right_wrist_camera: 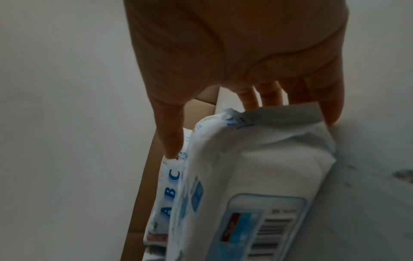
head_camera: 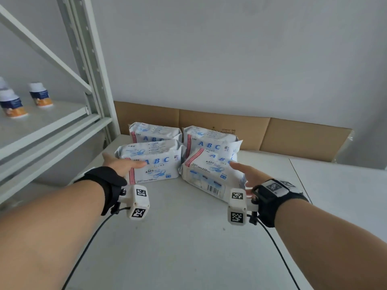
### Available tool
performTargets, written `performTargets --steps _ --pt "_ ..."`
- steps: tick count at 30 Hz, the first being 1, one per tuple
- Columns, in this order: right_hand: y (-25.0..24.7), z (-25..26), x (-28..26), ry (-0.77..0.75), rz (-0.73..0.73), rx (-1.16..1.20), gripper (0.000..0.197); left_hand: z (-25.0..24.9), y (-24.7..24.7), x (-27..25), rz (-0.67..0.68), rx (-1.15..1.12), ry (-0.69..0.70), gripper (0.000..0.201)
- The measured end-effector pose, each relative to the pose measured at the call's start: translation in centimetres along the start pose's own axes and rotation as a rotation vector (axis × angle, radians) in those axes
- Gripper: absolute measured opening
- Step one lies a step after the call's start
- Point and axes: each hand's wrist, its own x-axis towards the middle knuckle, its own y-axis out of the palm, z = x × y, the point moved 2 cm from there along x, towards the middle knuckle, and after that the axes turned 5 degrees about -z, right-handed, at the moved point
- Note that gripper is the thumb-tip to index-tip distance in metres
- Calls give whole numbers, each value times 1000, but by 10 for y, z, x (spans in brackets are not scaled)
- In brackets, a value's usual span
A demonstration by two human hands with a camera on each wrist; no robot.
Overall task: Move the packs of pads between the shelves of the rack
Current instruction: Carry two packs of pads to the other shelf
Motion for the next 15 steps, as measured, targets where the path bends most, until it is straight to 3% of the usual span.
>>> performTargets --steps 2,3,7,13,15 --pt "2 2 1 31 -4 -3 23 -1 -5 11 29 39 29 100" --pt "3 2 1 47 -19 5 23 -3 -5 16 48 68 47 100" --pt "11 -1 7 101 -83 27 34 -9 2 30 179 100 113 65" --pt "18 -9 5 132 -140 50 51 -9 0 38 248 144 132 79" --pt "21 -9 3 121 -151 69 49 -10 -1 38 262 147 134 72"
